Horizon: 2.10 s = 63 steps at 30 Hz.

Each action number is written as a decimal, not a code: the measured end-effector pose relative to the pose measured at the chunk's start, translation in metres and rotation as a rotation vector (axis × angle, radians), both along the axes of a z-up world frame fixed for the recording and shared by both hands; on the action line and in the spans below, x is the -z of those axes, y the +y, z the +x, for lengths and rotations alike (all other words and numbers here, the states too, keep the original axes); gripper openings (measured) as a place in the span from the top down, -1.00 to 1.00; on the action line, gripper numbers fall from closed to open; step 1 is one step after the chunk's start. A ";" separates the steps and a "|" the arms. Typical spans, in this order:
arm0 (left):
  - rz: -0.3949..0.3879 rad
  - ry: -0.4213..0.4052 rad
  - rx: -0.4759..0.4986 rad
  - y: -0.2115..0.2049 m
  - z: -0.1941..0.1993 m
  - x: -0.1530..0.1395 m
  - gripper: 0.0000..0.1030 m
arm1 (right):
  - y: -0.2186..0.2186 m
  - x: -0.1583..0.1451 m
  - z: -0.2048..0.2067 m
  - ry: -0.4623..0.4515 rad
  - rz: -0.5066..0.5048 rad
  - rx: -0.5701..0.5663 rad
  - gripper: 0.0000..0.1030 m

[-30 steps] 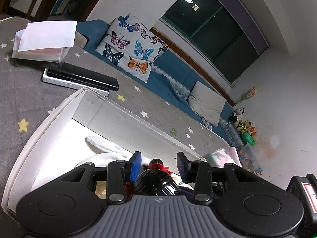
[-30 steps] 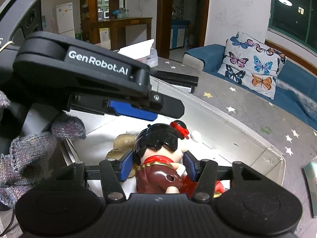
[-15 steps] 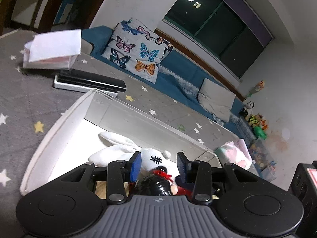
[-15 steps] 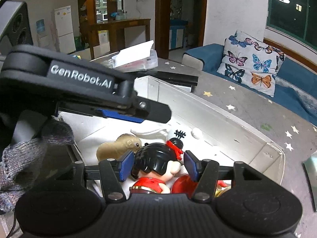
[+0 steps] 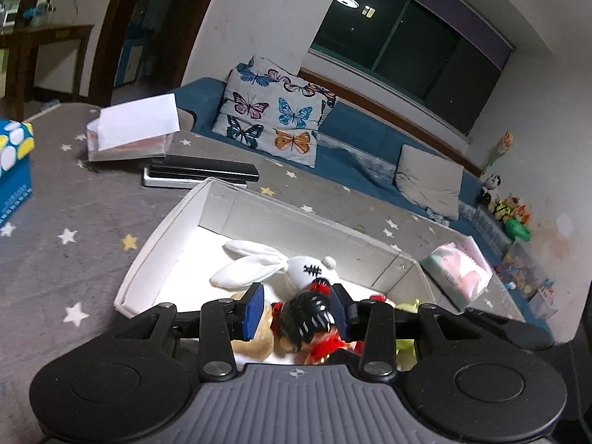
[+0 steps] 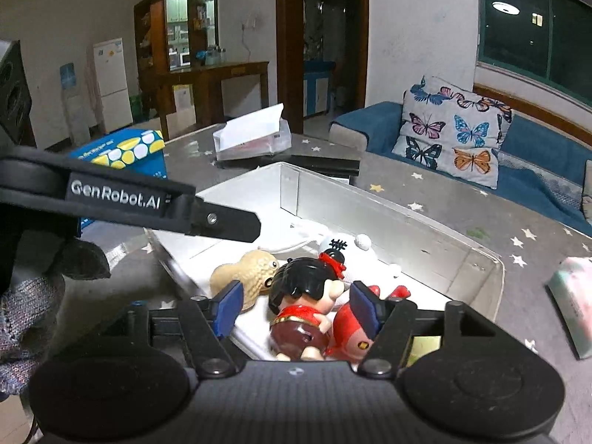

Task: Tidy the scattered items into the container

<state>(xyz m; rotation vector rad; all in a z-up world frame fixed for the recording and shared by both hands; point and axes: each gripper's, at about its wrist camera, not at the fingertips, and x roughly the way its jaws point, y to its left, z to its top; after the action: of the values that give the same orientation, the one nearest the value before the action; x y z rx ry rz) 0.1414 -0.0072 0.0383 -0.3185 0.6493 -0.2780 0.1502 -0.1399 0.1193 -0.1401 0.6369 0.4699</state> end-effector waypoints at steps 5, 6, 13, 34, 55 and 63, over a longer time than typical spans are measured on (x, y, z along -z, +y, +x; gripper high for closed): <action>0.034 -0.001 0.009 -0.002 -0.019 -0.001 0.19 | -0.001 -0.004 -0.019 -0.028 -0.005 0.011 -0.49; 0.042 0.002 0.008 -0.003 -0.023 -0.002 0.19 | -0.002 -0.005 -0.023 -0.036 -0.004 0.014 -0.59; 0.069 -0.008 0.000 -0.004 -0.049 -0.003 0.19 | -0.007 -0.011 -0.051 -0.078 0.005 0.024 -0.72; 0.215 0.024 -0.029 -0.017 -0.096 0.014 0.19 | -0.020 0.005 -0.106 -0.104 0.011 0.069 -1.00; 0.239 0.025 -0.040 -0.020 -0.108 0.030 0.19 | -0.019 0.032 -0.111 -0.012 0.050 0.151 -1.00; 0.244 0.028 -0.051 -0.017 -0.105 0.032 0.19 | -0.019 0.036 -0.106 0.005 0.053 0.164 -1.00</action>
<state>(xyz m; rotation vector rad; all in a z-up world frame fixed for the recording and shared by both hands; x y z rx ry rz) 0.0367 -0.0237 0.0063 -0.1047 0.6936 -0.1438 0.0438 -0.1591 0.0837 -0.0362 0.6352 0.3291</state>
